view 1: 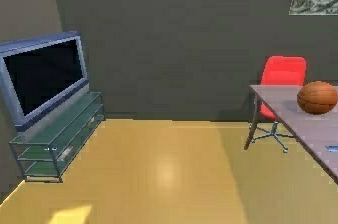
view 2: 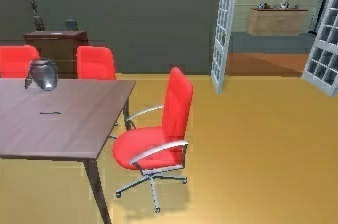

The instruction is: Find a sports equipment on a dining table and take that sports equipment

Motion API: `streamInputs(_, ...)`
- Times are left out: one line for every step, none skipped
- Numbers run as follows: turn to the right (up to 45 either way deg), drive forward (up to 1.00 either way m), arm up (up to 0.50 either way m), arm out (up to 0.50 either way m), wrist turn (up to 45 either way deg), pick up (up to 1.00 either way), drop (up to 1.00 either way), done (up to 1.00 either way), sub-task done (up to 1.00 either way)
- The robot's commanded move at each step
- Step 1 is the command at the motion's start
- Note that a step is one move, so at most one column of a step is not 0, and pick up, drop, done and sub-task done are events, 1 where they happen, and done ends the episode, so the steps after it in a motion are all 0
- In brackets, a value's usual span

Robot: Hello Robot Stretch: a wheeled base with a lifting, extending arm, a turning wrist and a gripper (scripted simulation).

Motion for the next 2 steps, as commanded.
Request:
streamInputs(18.0, 0.00, 0.00, 0.00, 0.0, 0.00, 0.00, 0.00, 0.00)
streamInputs(0.0, 0.60, 0.00, 0.00, 0.0, 0.00, 0.00, 0.00, 0.00)
